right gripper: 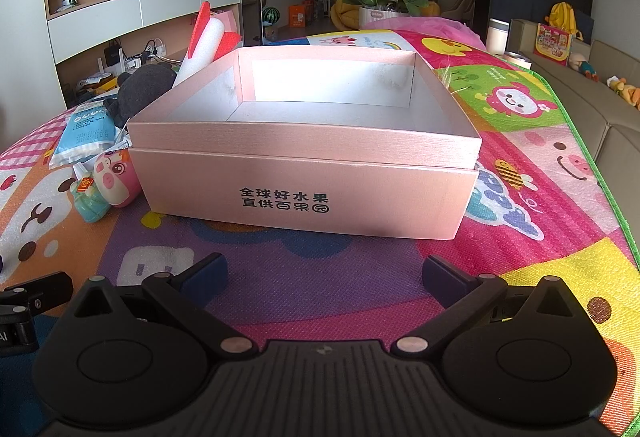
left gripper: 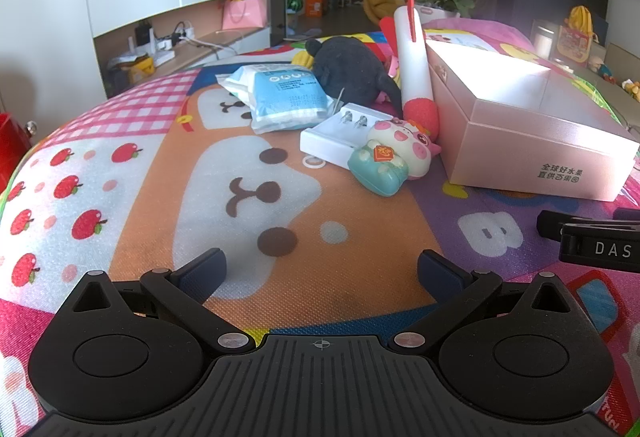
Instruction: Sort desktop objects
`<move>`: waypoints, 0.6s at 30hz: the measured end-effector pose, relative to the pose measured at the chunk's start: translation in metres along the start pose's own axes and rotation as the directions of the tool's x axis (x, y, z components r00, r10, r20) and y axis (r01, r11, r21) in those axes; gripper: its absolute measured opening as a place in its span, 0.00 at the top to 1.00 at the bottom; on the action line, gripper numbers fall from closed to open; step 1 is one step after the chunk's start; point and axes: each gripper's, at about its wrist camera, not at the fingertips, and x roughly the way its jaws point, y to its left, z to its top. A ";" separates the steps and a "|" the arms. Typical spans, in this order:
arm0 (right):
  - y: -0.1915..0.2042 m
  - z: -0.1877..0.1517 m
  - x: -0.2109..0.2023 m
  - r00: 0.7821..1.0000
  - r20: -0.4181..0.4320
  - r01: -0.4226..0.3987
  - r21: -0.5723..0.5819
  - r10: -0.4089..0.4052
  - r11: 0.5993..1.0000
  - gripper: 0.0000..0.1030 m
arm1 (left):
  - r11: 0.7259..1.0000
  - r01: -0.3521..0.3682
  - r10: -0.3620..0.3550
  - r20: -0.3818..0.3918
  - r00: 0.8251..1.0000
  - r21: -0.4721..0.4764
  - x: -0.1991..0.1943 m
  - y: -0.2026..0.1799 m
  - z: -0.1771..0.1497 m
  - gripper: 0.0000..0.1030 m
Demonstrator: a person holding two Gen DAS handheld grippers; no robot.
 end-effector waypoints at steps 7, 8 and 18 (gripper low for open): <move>0.001 0.000 0.001 1.000 0.000 0.000 0.000 0.000 1.000 0.00 | 1.000 0.000 0.000 0.000 1.000 0.001 0.000 0.000 0.000 0.00; 0.001 0.000 0.001 1.000 0.000 0.000 0.000 0.000 1.000 0.00 | 1.000 0.000 0.000 0.000 1.000 0.001 0.000 0.000 0.000 0.00; -0.004 0.004 -0.001 0.998 -0.046 -0.052 -0.010 0.051 0.999 0.00 | 1.000 0.004 -0.004 -0.006 1.000 0.004 0.002 0.000 0.001 0.00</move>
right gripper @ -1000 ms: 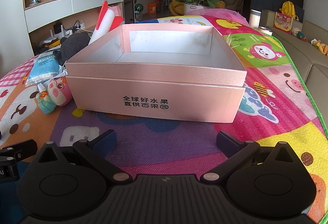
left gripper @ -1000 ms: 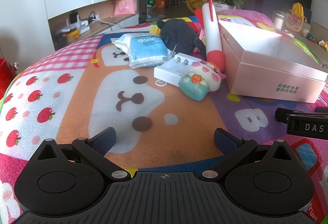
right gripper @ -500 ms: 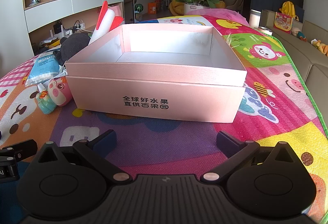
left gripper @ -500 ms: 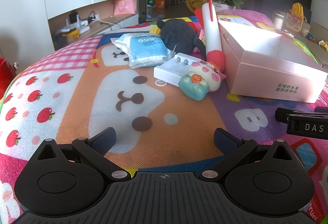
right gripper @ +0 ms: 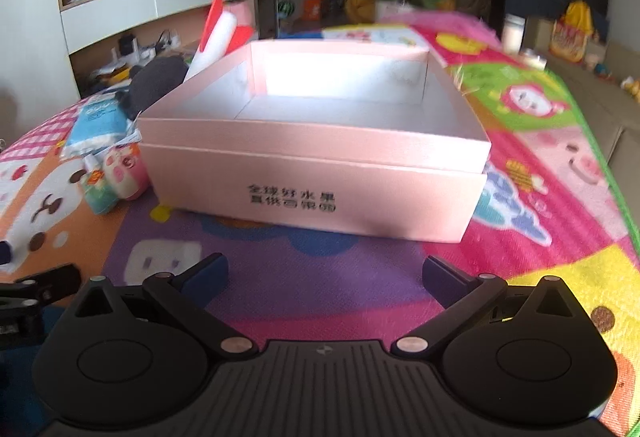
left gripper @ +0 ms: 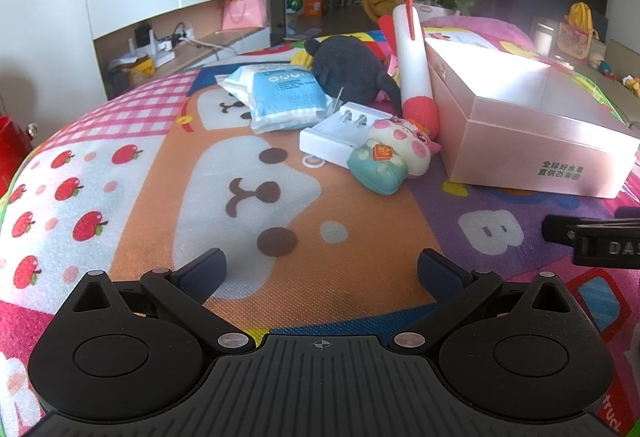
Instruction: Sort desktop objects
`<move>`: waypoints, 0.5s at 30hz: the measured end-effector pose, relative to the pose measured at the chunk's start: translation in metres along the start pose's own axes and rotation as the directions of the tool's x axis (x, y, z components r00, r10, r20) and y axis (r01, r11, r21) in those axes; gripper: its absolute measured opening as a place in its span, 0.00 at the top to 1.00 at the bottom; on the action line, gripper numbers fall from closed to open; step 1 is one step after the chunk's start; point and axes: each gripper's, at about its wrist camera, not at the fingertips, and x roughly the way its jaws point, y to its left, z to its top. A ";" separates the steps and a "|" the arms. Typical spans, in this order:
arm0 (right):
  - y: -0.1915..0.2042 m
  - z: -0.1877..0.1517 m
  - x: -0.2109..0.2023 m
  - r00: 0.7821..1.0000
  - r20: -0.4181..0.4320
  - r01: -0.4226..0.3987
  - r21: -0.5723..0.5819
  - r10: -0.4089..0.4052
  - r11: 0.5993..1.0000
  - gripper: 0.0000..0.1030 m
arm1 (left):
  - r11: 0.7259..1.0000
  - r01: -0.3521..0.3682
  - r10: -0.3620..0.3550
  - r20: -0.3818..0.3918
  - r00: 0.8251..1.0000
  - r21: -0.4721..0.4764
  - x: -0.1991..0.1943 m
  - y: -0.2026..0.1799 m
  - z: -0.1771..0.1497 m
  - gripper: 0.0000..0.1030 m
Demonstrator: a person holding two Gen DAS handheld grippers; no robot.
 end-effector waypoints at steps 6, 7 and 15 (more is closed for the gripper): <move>0.002 -0.008 -0.009 1.000 -0.020 0.017 -0.011 -0.017 1.000 0.00 | 1.000 0.002 -0.002 -0.010 1.000 0.011 0.002 0.000 0.002 0.00; 0.002 -0.007 -0.009 1.000 -0.023 0.017 -0.011 -0.017 1.000 0.00 | 1.000 0.005 -0.004 -0.011 1.000 0.012 0.002 0.000 0.002 0.00; 0.002 -0.006 -0.008 1.000 -0.024 0.015 -0.004 -0.015 1.000 0.00 | 0.988 0.080 -0.094 0.099 0.991 0.129 -0.004 -0.004 0.019 0.00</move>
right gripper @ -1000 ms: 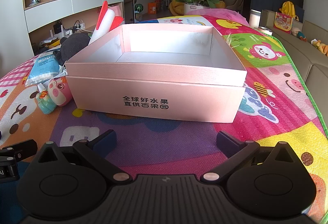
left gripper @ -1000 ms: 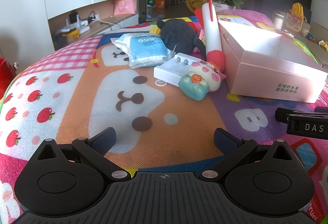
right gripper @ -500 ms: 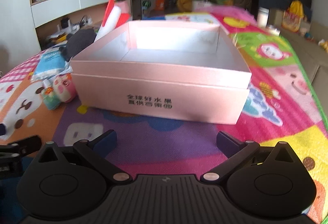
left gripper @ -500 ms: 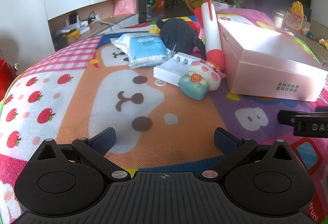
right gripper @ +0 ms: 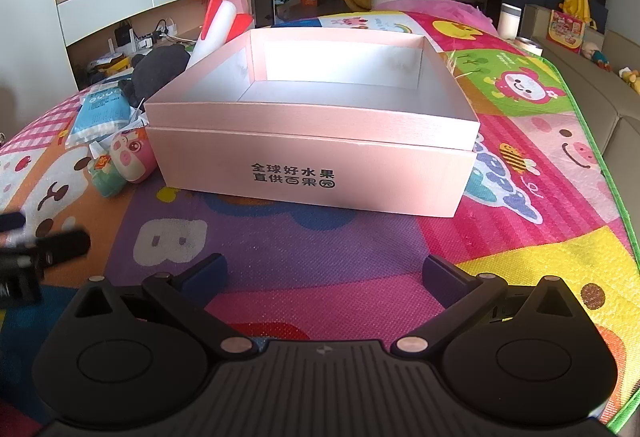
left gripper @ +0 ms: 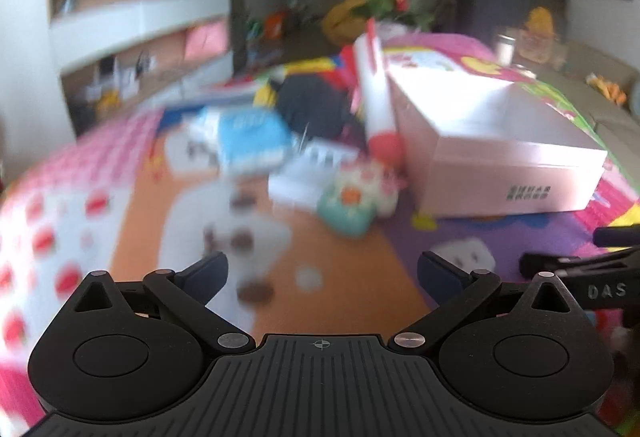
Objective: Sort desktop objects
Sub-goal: 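Grasp the pink cartoon pig figurine with the left gripper, then grasp the white-and-red foam rocket with the right gripper while the left gripper holds the pig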
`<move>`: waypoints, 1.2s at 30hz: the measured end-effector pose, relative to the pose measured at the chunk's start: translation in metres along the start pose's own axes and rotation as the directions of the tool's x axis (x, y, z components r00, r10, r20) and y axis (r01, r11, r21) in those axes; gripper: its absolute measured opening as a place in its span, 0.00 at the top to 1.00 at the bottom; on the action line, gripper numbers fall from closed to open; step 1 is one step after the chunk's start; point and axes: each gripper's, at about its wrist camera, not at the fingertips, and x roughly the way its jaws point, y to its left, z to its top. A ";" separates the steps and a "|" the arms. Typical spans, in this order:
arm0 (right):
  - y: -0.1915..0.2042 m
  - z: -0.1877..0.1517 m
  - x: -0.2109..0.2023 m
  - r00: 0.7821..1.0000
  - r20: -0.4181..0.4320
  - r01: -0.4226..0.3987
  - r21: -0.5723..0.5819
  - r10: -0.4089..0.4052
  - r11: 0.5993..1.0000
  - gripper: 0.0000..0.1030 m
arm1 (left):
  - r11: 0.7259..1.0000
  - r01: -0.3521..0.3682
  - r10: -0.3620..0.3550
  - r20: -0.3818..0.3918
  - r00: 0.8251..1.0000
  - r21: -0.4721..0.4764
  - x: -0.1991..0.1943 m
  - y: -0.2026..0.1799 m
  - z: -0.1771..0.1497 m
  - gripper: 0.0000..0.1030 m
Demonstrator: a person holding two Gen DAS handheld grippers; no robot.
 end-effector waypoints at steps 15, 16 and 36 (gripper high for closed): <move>0.001 -0.003 -0.002 1.000 0.011 0.007 0.005 -0.007 1.000 0.00 | 0.983 0.031 -0.031 -0.005 1.000 0.179 0.041 -0.011 0.022 0.60; 0.001 -0.003 -0.002 1.000 0.010 0.005 0.006 -0.005 1.000 0.00 | 0.985 0.030 -0.029 -0.011 1.000 0.168 0.038 -0.008 0.020 0.60; 0.093 0.051 -0.038 0.941 0.153 -0.230 -0.369 0.302 0.901 0.14 | 0.998 0.036 -0.037 -0.020 0.999 -0.058 -0.039 0.070 -0.020 0.06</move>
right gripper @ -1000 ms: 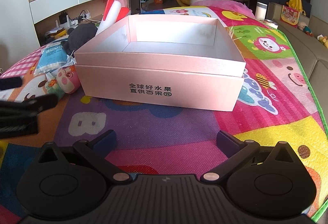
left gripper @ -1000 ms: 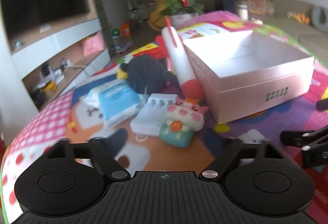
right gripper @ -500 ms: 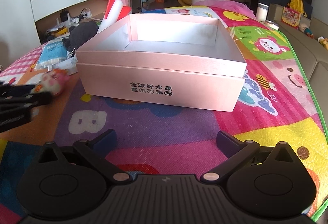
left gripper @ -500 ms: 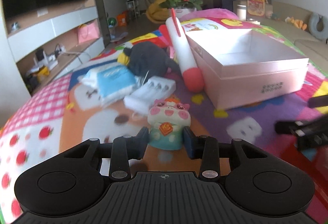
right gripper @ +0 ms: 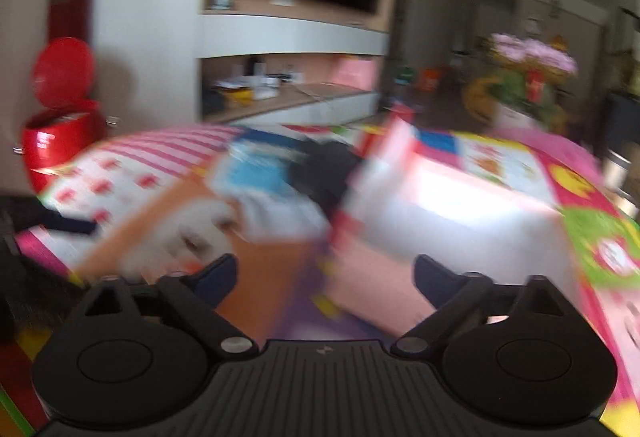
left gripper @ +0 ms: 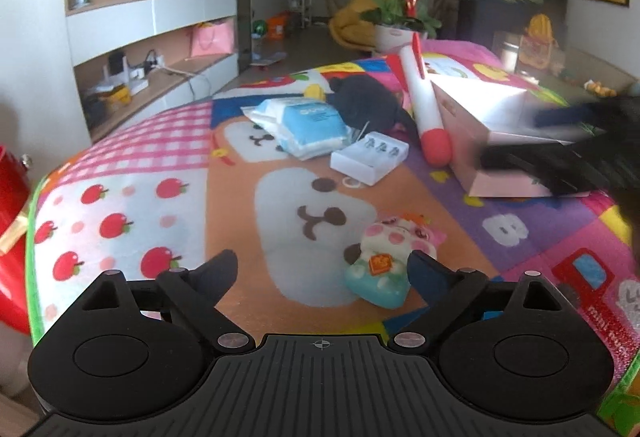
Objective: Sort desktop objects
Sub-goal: 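Grasp the white-and-red foam rocket with the right gripper while the left gripper holds the pig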
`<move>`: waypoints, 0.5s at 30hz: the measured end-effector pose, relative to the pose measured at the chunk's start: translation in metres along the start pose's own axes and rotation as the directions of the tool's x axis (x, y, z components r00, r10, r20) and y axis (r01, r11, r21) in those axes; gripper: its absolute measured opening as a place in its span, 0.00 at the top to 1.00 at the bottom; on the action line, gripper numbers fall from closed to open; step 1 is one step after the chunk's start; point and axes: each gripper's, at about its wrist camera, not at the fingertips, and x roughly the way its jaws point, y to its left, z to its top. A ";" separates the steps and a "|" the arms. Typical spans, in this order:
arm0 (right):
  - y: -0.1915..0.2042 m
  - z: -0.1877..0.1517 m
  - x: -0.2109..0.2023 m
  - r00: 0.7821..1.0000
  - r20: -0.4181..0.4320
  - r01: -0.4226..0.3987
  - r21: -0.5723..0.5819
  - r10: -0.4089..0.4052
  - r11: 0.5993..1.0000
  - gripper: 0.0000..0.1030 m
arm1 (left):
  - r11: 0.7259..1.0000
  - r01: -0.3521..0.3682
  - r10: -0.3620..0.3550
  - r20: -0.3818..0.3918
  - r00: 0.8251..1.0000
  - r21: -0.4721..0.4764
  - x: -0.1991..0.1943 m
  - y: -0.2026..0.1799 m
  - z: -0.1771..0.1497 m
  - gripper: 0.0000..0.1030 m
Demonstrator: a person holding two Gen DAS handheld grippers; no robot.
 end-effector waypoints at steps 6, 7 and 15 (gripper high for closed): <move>0.012 0.069 0.105 0.973 -0.199 -0.117 0.035 0.122 0.993 0.12 | 0.998 0.055 -0.054 0.032 0.998 -0.033 -0.003 0.003 -0.002 0.00; 0.011 0.074 0.124 0.962 -0.245 -0.111 0.054 0.121 0.992 0.11 | 0.998 0.053 -0.052 0.038 0.998 -0.040 -0.003 0.005 -0.002 0.00; 0.000 0.077 0.200 0.890 -0.447 -0.034 0.116 0.083 0.993 0.08 | 0.992 0.065 -0.061 0.042 0.997 -0.110 0.004 0.023 -0.005 0.00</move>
